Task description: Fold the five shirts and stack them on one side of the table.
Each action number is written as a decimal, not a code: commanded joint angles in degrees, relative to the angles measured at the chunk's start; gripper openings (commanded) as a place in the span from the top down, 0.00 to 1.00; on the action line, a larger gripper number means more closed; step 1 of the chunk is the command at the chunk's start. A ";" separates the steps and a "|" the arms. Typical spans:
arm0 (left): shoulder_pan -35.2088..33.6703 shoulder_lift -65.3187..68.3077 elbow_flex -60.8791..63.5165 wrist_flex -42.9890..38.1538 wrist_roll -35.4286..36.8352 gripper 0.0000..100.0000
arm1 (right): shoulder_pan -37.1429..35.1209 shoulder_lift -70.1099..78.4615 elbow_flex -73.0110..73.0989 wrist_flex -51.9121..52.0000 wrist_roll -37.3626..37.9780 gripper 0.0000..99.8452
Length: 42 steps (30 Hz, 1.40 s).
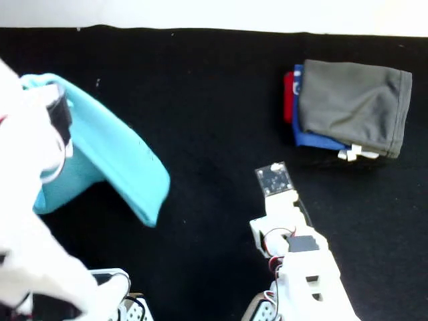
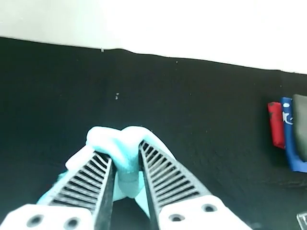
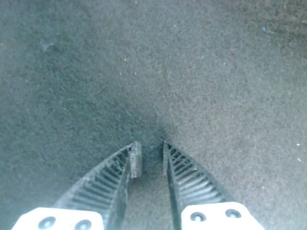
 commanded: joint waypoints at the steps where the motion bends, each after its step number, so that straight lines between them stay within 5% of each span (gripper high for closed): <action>1: -3.21 -3.91 11.74 0.18 0.18 0.99 | 0.75 -0.04 0.04 -0.75 0.26 0.91; 4: -8.48 -5.85 25.89 0.09 -0.44 0.99 | 0.75 -0.04 0.04 -0.75 0.26 0.91; 9: -17.45 -6.64 45.76 0.09 -12.04 0.99 | 0.75 -0.04 -0.84 0.66 0.26 0.91; 15: -33.80 -6.29 60.97 0.00 -23.82 0.99 | -0.22 0.48 -18.86 12.44 0.26 0.91; 26: -57.80 -6.29 75.03 -5.63 -37.45 0.99 | -22.20 19.74 -54.99 26.95 -3.96 0.89; 31: -59.74 -6.29 78.46 -8.18 -37.54 0.99 | -30.90 40.04 -71.87 27.82 -8.70 0.72; 42: -60.00 -6.64 78.64 -8.18 -37.54 0.99 | -41.45 83.47 -118.64 34.51 -20.31 0.72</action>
